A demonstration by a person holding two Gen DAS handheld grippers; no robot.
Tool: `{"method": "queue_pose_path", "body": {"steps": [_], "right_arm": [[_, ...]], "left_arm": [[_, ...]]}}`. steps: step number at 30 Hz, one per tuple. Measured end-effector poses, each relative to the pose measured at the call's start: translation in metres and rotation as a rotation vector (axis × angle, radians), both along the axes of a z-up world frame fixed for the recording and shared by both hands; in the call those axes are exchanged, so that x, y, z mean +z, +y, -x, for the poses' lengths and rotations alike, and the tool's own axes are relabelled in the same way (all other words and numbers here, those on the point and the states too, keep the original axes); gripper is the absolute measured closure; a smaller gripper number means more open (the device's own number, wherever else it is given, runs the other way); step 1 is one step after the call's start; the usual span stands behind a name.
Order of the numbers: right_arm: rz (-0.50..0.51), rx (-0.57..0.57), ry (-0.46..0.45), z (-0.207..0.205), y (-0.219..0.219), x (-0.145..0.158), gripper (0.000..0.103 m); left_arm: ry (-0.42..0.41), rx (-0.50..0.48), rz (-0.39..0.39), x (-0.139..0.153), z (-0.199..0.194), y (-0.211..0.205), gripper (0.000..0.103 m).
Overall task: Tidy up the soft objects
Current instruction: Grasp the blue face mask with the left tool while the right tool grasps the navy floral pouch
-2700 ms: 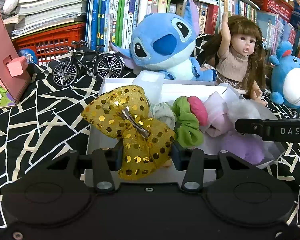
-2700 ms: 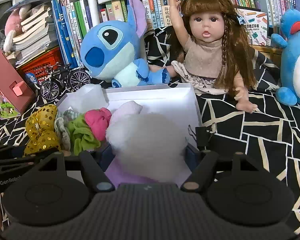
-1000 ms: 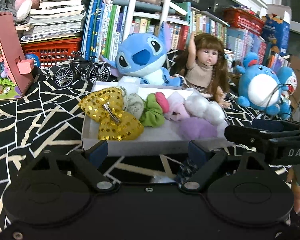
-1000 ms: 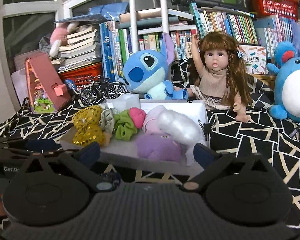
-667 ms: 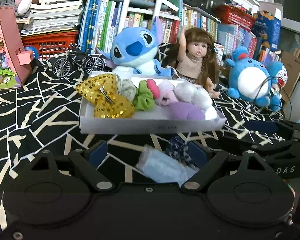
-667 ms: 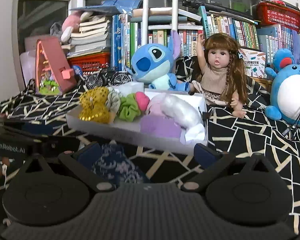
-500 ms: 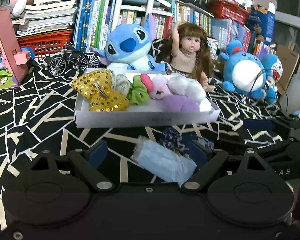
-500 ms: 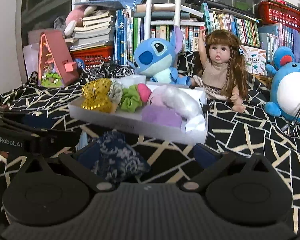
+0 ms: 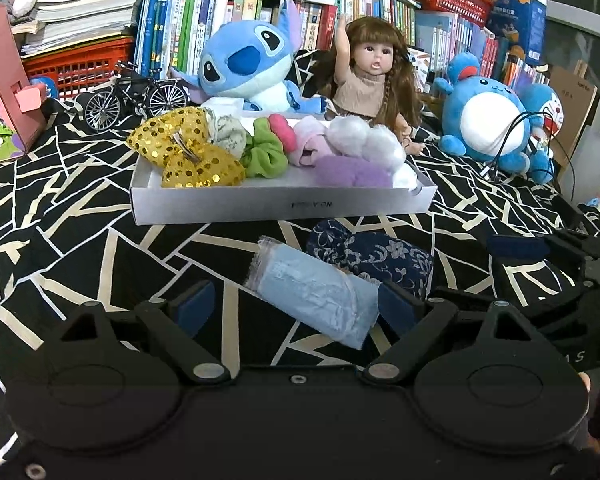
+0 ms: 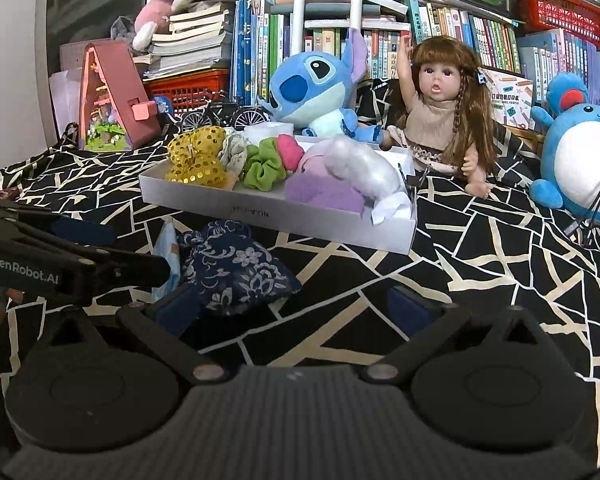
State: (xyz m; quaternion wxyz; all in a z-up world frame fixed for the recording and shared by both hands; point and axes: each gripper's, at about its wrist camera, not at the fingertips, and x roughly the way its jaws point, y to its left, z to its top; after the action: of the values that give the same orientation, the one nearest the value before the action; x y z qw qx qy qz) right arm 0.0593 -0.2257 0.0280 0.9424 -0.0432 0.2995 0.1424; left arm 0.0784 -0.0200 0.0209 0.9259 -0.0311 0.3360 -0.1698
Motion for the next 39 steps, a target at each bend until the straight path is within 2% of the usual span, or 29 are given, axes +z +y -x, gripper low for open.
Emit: {"method": "queue_pose_path", "body": {"steps": [19,23,28,29,30,33,39], "right_arm": [[0.002,0.011,0.015,-0.005,0.005,-0.007,0.0],[0.001,0.013,0.019,-0.006,0.005,-0.008,0.0],[0.001,0.032,0.018,-0.007,0.008,-0.008,0.0],[0.002,0.037,0.017,-0.006,0.009,-0.008,0.0],[0.004,0.042,0.017,-0.007,0.01,-0.008,0.0],[0.007,0.055,0.019,-0.008,0.013,-0.008,0.0],[0.014,0.077,0.015,-0.01,0.021,-0.008,0.0]], "left_arm": [[0.035,0.001,0.008,-0.01,-0.015,-0.008,0.014],[0.066,-0.001,0.035,-0.013,-0.023,-0.005,0.014],[0.068,-0.007,0.059,-0.013,-0.025,-0.003,0.019],[0.066,-0.009,0.06,-0.013,-0.025,-0.003,0.021],[0.061,-0.012,0.059,-0.013,-0.024,-0.003,0.035],[0.035,-0.042,0.056,-0.009,-0.02,-0.005,0.052],[-0.002,-0.075,0.013,-0.002,-0.013,-0.016,0.066]]}}
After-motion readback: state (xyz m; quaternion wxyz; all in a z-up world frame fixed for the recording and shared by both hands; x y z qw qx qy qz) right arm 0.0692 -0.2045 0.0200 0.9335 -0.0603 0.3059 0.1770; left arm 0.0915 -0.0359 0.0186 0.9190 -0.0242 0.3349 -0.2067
